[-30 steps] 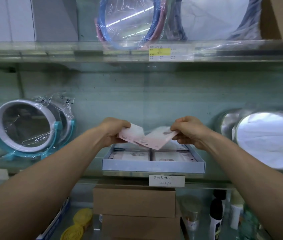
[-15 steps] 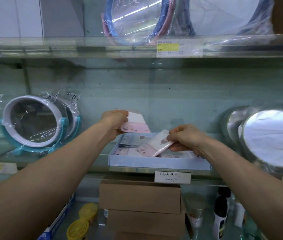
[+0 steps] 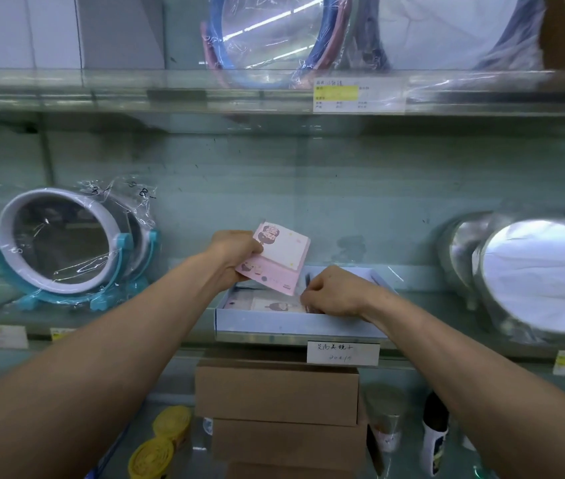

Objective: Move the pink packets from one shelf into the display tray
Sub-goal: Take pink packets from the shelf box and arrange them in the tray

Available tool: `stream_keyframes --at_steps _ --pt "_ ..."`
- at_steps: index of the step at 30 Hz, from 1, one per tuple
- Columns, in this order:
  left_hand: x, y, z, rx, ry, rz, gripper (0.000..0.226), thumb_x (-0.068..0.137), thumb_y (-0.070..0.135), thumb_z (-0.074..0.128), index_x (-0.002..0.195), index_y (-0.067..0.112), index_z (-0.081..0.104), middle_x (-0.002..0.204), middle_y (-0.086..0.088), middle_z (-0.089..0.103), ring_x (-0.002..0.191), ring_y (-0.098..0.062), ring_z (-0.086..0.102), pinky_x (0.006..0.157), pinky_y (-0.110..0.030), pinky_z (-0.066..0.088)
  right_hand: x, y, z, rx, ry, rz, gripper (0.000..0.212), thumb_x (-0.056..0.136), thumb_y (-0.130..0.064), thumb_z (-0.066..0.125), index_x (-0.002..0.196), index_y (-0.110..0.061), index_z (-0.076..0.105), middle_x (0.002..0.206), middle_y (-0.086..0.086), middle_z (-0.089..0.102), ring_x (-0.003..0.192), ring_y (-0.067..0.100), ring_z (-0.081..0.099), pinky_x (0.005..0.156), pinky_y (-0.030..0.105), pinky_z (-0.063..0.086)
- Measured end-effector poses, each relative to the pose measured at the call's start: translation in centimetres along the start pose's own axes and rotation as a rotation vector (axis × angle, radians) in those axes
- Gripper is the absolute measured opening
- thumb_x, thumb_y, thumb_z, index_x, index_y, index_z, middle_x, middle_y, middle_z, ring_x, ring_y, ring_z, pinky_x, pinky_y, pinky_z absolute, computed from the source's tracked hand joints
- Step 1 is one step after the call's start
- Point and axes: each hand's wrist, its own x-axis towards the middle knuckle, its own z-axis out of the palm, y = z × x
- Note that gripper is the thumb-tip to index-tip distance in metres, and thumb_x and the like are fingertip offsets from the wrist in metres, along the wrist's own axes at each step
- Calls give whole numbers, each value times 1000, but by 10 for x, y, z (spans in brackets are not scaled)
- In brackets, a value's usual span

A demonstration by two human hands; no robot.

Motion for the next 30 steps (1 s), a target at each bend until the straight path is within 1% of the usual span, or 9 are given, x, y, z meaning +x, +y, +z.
stream_keyframes --at_steps 3,5,7,10,13,19,24,27,30 --pt "0 1 2 -31 -21 -13 39 89 -13 40 115 5 62 106 -18 64 70 -27 60 61 -33 49 -3 6 -12 292 52 31 23 95 -13 46 83 -10 66 68 2 64 56 11 55 50 20 41" --pt "0 2 5 -31 -61 -21 40 90 -11 38 120 5 61 112 -19 64 73 -26 61 60 -31 50 -3 8 -21 618 67 50 19 98 -18 47 102 -6 61 82 9 69 66 16 63 59 24 51" --pt "-3 3 11 -16 -89 -27 40 90 -10 38 121 4 61 115 -19 64 76 -26 62 55 -30 52 -3 8 -26 774 50 30 15 96 -18 52 102 -7 60 90 12 69 75 21 66 73 32 56" --pt "-5 3 22 21 -127 -25 27 89 -6 46 105 7 64 103 -14 67 74 -23 63 51 -28 52 -5 7 -31 754 170 -11 14 90 0 54 100 -6 62 83 9 66 68 19 62 68 30 57" --pt "-10 4 28 109 -175 -32 6 88 7 60 84 12 61 83 -5 65 72 -17 61 68 -30 50 -10 13 -43 748 345 -31 23 89 5 48 93 -13 62 73 3 61 59 14 57 49 21 53" --pt "-10 3 40 15 -199 -45 8 91 7 57 83 9 58 75 -8 61 57 -15 62 55 -27 54 -13 31 -63 767 362 -13 22 93 -1 50 99 -16 64 76 0 61 63 9 57 46 17 52" --pt "-18 4 55 67 -277 -71 4 91 8 55 89 5 58 75 -12 64 53 -17 66 49 -26 56 -13 43 -69 669 417 37 23 91 1 50 105 -7 67 88 8 62 65 14 56 60 22 52" --pt "-20 1 63 188 -313 -58 7 91 18 59 91 11 60 81 -9 64 65 -20 63 60 -30 55 -12 46 -73 546 453 25 28 92 1 47 109 -7 68 89 6 62 62 9 52 42 9 41" --pt "-19 -1 67 185 -284 -21 5 90 9 61 94 6 60 84 -10 65 67 -21 62 55 -30 57 -10 49 -75 377 453 12 33 92 -4 47 119 -12 64 115 8 64 85 16 58 60 14 45"
